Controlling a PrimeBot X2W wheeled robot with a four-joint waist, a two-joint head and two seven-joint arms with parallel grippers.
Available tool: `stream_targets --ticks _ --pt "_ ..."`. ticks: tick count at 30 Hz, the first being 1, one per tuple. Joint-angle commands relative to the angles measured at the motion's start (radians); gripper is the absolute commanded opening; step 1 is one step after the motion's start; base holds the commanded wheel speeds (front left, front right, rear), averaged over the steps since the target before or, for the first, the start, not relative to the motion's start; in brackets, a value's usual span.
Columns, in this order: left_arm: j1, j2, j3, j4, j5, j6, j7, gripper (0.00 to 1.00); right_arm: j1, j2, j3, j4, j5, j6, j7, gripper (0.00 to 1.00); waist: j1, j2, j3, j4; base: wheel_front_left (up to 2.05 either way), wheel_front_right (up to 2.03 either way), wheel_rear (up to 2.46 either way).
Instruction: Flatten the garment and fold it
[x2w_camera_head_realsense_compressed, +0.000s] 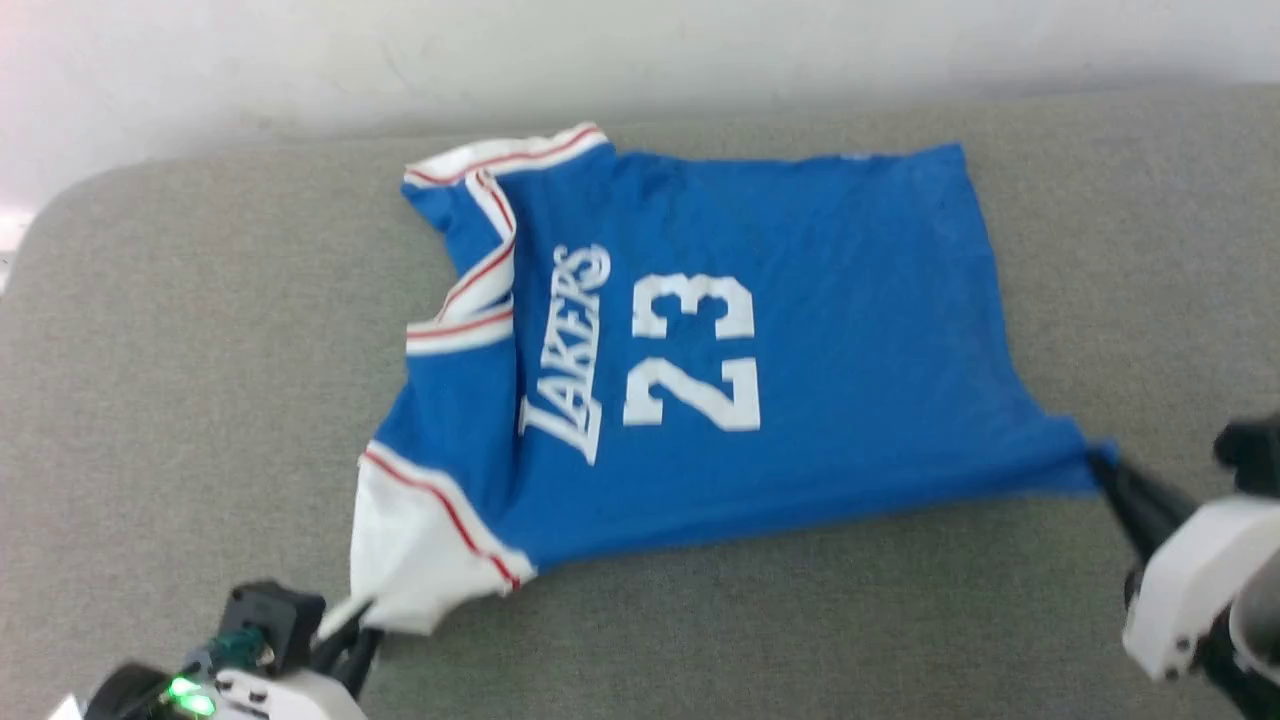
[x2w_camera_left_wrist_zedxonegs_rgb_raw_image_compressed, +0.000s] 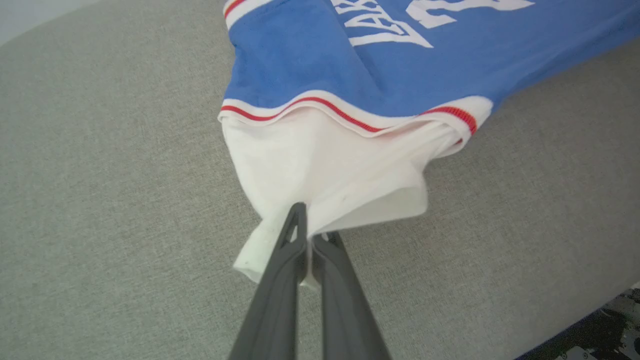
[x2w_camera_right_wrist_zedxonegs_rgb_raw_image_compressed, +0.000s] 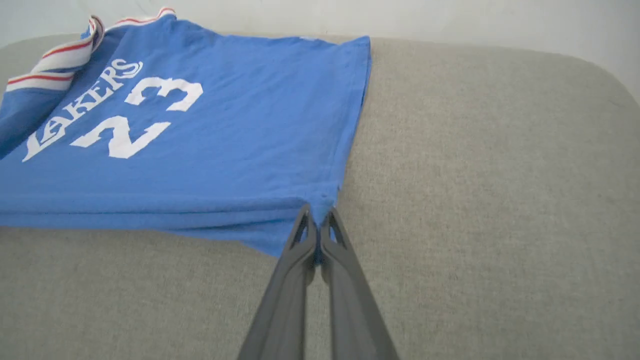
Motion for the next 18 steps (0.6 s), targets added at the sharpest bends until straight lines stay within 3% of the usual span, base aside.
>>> stream_targets --ticks 1,9,18 --pt "0.016 0.005 0.0 0.0 -0.01 0.013 0.009 0.0 0.023 -0.015 -0.002 -0.009 0.013 -0.002 0.016 0.0 0.0002 -0.0001 -0.027 0.008 0.0 0.0 0.0" --pt "0.117 0.013 -0.052 -0.02 -0.103 0.01 0.109 0.0 0.21 -0.074 -0.002 -0.049 0.091 -0.002 0.232 0.0 0.0002 -0.0001 -0.097 0.011 0.0 0.0 0.0" --pt "0.216 0.016 -0.078 -0.057 -0.192 0.02 0.161 0.0 0.374 -0.023 -0.055 -0.089 0.14 -0.002 0.434 0.0 0.0002 -0.0001 -0.14 0.007 0.0 0.0 0.0"
